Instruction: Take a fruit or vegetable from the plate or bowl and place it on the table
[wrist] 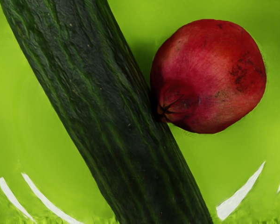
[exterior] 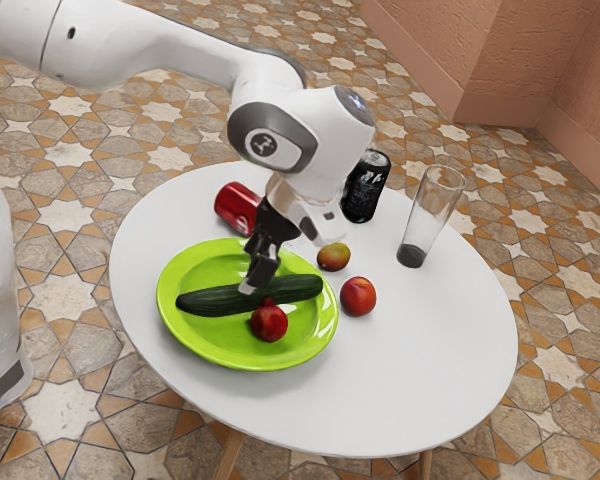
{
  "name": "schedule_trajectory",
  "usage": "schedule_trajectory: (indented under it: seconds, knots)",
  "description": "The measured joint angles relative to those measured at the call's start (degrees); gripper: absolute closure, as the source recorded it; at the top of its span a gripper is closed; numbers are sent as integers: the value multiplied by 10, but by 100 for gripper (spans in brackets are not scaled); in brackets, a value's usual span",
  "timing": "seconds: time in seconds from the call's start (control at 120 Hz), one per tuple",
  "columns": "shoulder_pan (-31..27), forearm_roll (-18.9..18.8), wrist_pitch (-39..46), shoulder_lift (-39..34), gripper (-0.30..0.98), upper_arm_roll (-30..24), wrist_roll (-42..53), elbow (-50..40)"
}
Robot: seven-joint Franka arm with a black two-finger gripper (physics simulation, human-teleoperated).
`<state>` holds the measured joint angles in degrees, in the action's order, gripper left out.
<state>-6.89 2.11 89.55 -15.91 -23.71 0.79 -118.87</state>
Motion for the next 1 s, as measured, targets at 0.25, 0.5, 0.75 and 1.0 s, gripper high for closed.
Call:
schedule_trajectory:
  seconds: [0.25, 0.5, 0.75, 1.0]
  knots:
    - [42, 2, -6, -103, 2, 0, -15, -50]
    - [98, -7, 157, -136, 2, 62, -26, -145]
    - [85, -9, 236, -110, 2, 65, -36, -185]
    - [62, -9, 260, -92, 3, 63, -43, -206]
